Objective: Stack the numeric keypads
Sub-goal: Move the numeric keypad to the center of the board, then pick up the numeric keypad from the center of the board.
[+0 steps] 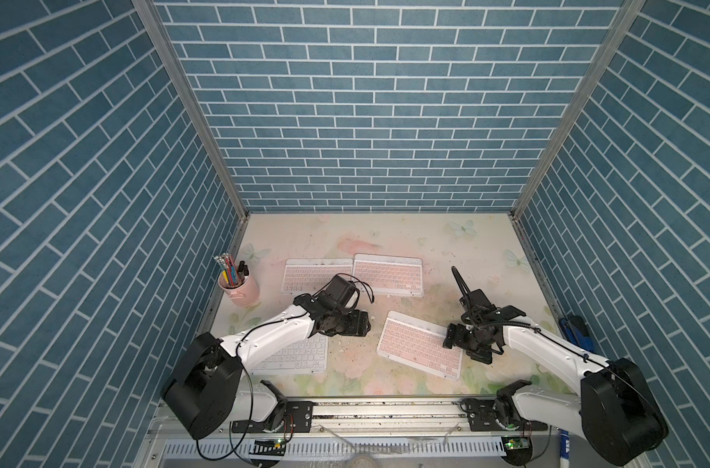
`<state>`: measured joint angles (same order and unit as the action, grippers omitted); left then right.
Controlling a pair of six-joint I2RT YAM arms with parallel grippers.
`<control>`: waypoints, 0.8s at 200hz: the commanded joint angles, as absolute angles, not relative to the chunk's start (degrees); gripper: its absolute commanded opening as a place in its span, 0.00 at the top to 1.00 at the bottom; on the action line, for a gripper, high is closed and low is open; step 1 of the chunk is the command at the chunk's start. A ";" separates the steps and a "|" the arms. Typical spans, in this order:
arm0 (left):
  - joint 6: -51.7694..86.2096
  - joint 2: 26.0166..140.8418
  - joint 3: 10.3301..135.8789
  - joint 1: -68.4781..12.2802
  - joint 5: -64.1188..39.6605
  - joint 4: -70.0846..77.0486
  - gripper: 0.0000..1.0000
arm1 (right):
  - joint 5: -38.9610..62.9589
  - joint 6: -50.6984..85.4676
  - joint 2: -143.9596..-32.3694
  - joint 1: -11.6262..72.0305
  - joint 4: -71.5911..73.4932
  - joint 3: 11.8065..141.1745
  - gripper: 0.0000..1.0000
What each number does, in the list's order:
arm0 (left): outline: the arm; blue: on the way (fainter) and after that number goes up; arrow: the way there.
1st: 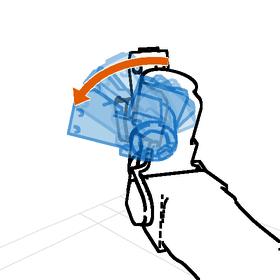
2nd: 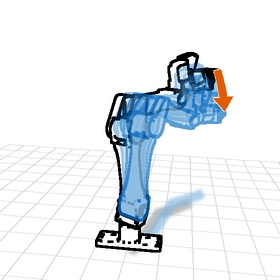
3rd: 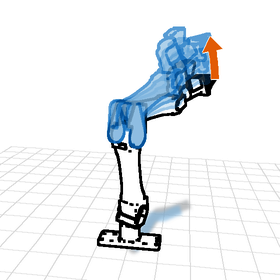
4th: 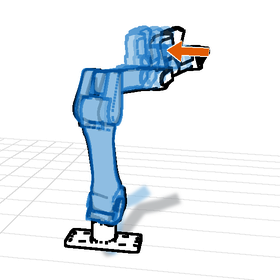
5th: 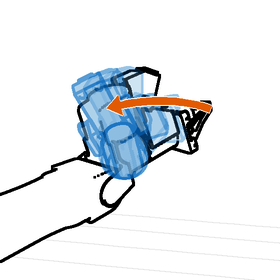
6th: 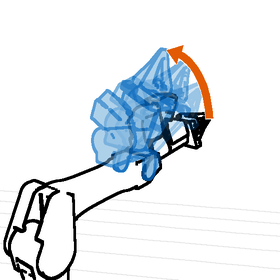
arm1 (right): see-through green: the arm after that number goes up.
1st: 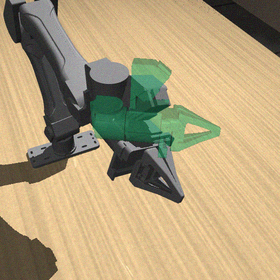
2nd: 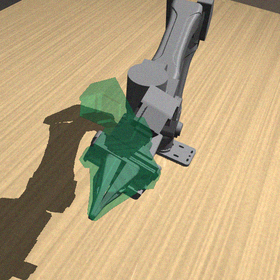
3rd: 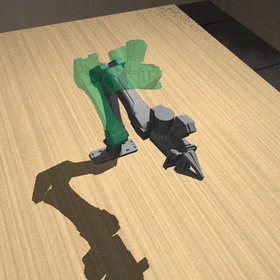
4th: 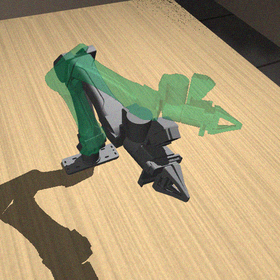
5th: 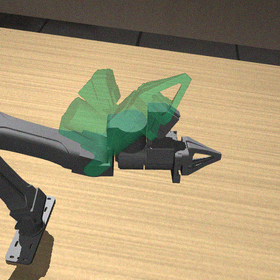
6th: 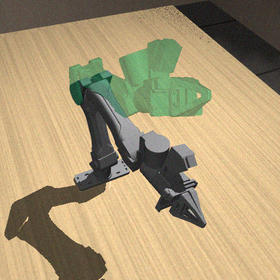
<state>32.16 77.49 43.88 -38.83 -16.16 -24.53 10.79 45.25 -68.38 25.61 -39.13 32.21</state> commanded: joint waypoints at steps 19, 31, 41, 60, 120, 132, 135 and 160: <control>32.38 78.45 44.34 -39.02 -15.80 -24.58 0.22 | 13.83 48.55 -76.00 30.08 -29.73 33.73 0.11; 32.78 78.48 44.06 -39.03 -15.60 -24.39 0.22 | 14.51 48.97 -78.43 31.24 -27.47 35.75 0.11; 32.99 78.65 43.82 -39.02 -15.60 -24.19 0.22 | 15.00 48.96 -80.58 31.51 -25.72 37.68 0.11; 33.28 79.38 43.67 -39.02 -15.67 -24.11 0.22 | 15.82 48.17 -84.27 31.57 -23.43 41.78 0.11; 33.63 82.38 43.84 -39.02 -17.10 -22.65 0.23 | 17.61 41.23 -82.20 28.36 -27.85 42.96 0.11; 33.88 82.69 43.62 -39.11 -17.67 -22.94 0.23 | 17.34 39.11 -80.80 28.23 -28.77 41.94 0.11; 33.92 82.69 43.48 -39.19 -17.89 -23.02 0.23 | 17.27 38.57 -80.59 28.20 -29.01 41.74 0.11; 35.45 81.52 42.26 -40.69 -18.27 -23.38 0.23 | 16.10 34.51 -80.56 28.21 -31.43 40.81 0.12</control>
